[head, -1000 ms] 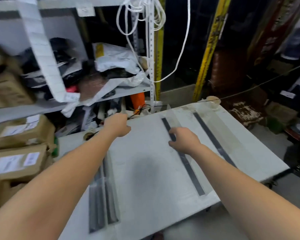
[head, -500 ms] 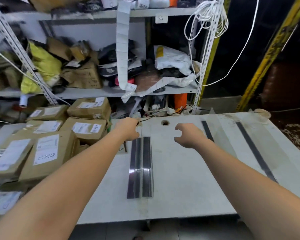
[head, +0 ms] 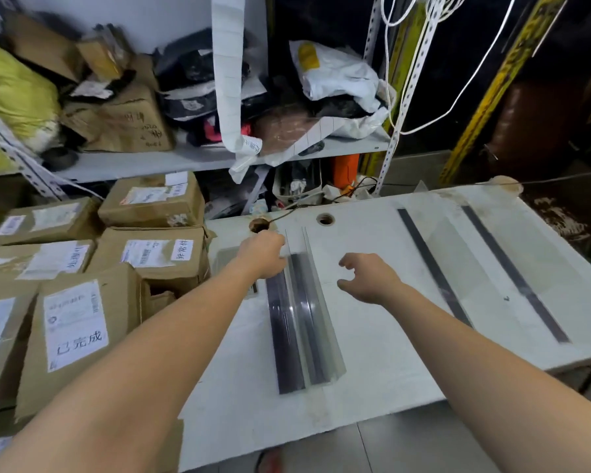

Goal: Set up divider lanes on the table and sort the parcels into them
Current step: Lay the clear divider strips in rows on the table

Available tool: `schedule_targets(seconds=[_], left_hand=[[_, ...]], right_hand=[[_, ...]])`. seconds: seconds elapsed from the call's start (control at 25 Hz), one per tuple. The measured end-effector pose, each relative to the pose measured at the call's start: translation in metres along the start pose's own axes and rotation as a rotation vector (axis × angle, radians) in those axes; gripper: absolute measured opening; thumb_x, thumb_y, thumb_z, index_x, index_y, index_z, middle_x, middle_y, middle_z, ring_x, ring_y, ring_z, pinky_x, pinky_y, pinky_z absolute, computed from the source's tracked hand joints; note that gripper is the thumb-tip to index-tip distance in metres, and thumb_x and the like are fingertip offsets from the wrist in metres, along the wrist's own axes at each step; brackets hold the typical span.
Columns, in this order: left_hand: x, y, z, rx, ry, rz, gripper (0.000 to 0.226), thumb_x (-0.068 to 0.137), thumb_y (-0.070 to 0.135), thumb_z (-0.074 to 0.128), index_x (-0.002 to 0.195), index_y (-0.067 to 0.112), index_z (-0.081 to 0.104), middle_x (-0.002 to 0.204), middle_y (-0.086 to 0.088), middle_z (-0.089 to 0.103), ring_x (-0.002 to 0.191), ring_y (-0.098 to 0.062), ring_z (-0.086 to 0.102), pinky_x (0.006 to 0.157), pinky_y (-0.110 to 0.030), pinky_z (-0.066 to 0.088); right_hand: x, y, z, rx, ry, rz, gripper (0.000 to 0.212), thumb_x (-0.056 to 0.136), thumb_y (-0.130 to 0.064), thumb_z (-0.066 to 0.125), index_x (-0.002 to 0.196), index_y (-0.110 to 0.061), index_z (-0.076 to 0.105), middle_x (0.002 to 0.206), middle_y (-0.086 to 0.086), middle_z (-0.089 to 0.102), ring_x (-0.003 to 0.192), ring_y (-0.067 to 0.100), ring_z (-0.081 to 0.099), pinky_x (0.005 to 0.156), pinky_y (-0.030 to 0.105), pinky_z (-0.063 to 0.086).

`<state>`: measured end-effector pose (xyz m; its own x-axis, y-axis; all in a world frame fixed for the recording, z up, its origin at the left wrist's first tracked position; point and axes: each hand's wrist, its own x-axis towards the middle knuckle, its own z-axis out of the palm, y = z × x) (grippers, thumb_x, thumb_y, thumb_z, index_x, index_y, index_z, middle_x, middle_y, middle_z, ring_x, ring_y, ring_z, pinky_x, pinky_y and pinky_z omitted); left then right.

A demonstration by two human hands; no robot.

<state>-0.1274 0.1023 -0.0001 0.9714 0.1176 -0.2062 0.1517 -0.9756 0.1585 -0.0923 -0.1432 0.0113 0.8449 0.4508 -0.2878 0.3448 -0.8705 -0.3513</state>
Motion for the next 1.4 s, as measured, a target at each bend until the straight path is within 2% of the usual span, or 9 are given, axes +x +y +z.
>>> schedule_targets(seconds=[0.2,0.4,0.48,0.6,0.68,0.8,1.0,1.16,1.4], left_hand=[[0.038,-0.005,0.018,-0.012,0.015,0.108,0.041,0.098,0.035,0.057,0.130,0.010,0.061,0.131,-0.009,0.058,0.117,-0.030,0.057,0.090,-0.043,0.053],[0.075,-0.004,0.024,-0.016,-0.023,0.339,0.037,0.098,0.030,0.058,0.133,0.018,0.061,0.131,-0.003,0.055,0.124,-0.028,0.052,0.097,-0.044,0.048],[0.086,-0.005,0.026,0.040,-0.050,0.438,0.030,0.096,0.026,0.060,0.124,0.021,0.065,0.127,0.000,0.057,0.120,-0.025,0.054,0.090,-0.038,0.047],[0.094,-0.008,0.029,-0.009,-0.025,0.552,0.028,0.090,0.016,0.063,0.118,0.020,0.065,0.117,0.001,0.057,0.112,-0.022,0.053,0.081,-0.033,0.043],[0.100,-0.006,0.031,-0.009,-0.029,0.603,0.026,0.088,0.014,0.065,0.114,0.020,0.065,0.113,0.003,0.055,0.108,-0.020,0.052,0.076,-0.032,0.042],[0.106,-0.003,0.033,0.030,-0.032,0.641,0.017,0.088,0.017,0.069,0.105,0.021,0.068,0.108,0.006,0.054,0.106,-0.018,0.053,0.068,-0.026,0.033],[0.103,-0.007,0.038,-0.055,-0.012,0.669,0.013,0.087,0.017,0.074,0.100,0.017,0.073,0.106,0.005,0.058,0.104,-0.017,0.054,0.078,-0.029,0.043],[0.103,-0.008,0.032,-0.034,-0.064,0.684,0.009,0.085,0.012,0.073,0.089,0.019,0.069,0.096,0.006,0.057,0.100,-0.017,0.054,0.080,-0.036,0.049],[0.111,0.002,0.024,0.018,-0.157,0.659,0.007,0.089,0.012,0.073,0.090,0.019,0.071,0.097,0.008,0.061,0.100,-0.016,0.059,0.088,-0.038,0.051]], right_hand=[[0.009,-0.003,0.031,0.100,-0.029,0.097,0.049,0.091,-0.034,0.068,0.138,-0.022,0.058,0.135,-0.001,0.063,0.120,0.019,0.060,0.097,0.039,0.053],[0.004,0.000,0.060,0.241,-0.077,0.155,0.047,0.088,-0.037,0.074,0.131,-0.022,0.063,0.124,-0.004,0.066,0.101,0.015,0.066,0.091,0.033,0.055],[0.000,0.002,0.067,0.321,-0.066,0.184,0.042,0.086,-0.035,0.075,0.126,-0.023,0.066,0.118,-0.006,0.068,0.093,0.013,0.068,0.085,0.029,0.056],[-0.007,0.006,0.072,0.405,-0.077,0.220,0.036,0.081,-0.029,0.077,0.116,-0.027,0.069,0.107,-0.010,0.071,0.087,0.013,0.071,0.070,0.025,0.057],[-0.011,0.008,0.074,0.445,-0.099,0.238,0.035,0.077,-0.027,0.075,0.111,-0.029,0.070,0.100,-0.014,0.072,0.083,0.016,0.073,0.067,0.029,0.062],[-0.018,0.011,0.079,0.494,-0.137,0.258,0.035,0.075,-0.023,0.073,0.108,-0.030,0.072,0.097,-0.014,0.073,0.080,0.021,0.074,0.068,0.038,0.065],[-0.025,0.021,0.084,0.561,-0.151,0.297,0.036,0.075,-0.011,0.070,0.110,-0.022,0.073,0.099,-0.004,0.072,0.078,0.029,0.075,0.066,0.040,0.065],[-0.031,0.027,0.090,0.604,-0.182,0.327,0.040,0.075,-0.004,0.067,0.112,-0.018,0.074,0.100,0.002,0.072,0.072,0.026,0.072,0.061,0.038,0.065],[-0.036,0.025,0.091,0.601,-0.169,0.300,0.044,0.077,-0.006,0.068,0.119,-0.017,0.074,0.098,-0.003,0.074,0.075,0.034,0.075,0.063,0.042,0.065]])
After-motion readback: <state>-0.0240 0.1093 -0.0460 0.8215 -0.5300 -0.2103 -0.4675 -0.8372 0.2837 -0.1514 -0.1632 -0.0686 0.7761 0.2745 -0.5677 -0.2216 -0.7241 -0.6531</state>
